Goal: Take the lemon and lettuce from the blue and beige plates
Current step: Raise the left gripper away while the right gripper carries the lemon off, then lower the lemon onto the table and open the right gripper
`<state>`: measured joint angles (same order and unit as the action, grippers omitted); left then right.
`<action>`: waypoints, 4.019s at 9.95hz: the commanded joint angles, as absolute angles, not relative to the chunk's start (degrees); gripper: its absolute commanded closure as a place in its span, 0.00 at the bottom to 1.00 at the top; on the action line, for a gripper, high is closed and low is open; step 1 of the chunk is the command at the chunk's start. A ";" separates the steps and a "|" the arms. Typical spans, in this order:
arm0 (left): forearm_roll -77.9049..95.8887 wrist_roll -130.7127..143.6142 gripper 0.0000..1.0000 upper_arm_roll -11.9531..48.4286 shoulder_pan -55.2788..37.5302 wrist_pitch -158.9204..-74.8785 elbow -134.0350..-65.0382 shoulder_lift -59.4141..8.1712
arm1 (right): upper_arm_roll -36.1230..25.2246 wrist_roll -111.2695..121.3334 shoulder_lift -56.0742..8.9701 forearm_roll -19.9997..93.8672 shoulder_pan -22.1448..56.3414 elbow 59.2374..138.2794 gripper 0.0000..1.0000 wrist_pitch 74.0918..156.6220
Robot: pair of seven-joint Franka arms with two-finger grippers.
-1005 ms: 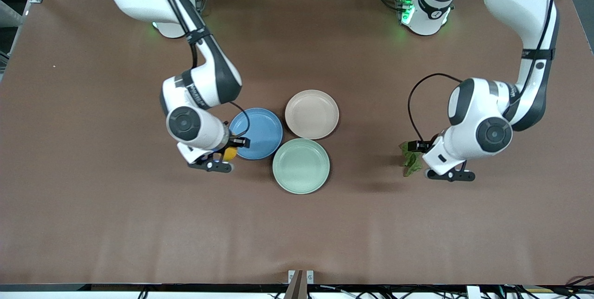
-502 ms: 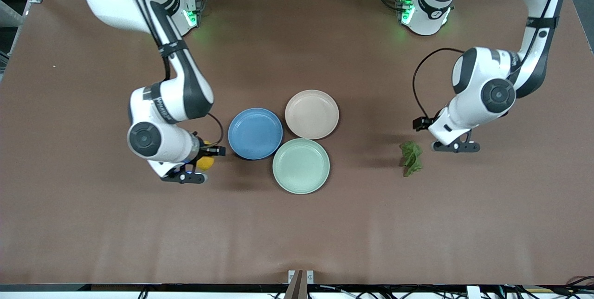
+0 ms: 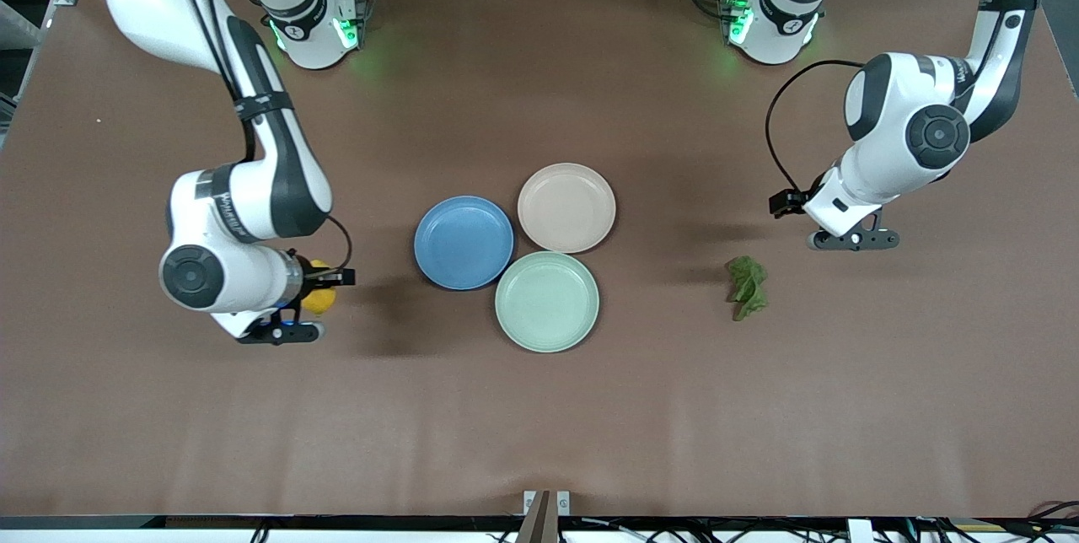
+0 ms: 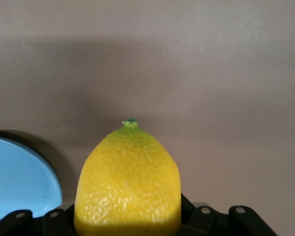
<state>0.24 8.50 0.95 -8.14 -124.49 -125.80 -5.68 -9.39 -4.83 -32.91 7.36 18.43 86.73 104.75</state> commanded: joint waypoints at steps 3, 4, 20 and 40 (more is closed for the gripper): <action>0.44 8.61 0.00 1.23 -7.56 -124.98 -127.62 -2.90 | -9.23 3.67 -29.98 5.98 13.54 87.18 0.60 101.51; 0.44 8.35 0.00 1.23 -7.38 -124.11 -127.97 -2.12 | -9.66 5.17 -29.62 5.45 13.27 87.88 0.60 101.60; -0.53 6.07 0.00 1.41 -7.03 -112.62 -108.03 0.70 | -10.72 16.70 -24.07 5.27 9.32 122.96 0.60 141.66; 0.44 3.96 0.00 2.02 -6.94 -101.51 -89.74 -1.76 | -11.86 16.17 -27.33 12.57 9.58 107.77 0.00 128.07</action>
<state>0.16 5.49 1.90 -7.27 -103.10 -91.40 -1.45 -11.66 16.03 -27.41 11.39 9.95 109.88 130.09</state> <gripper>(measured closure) 0.000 0.000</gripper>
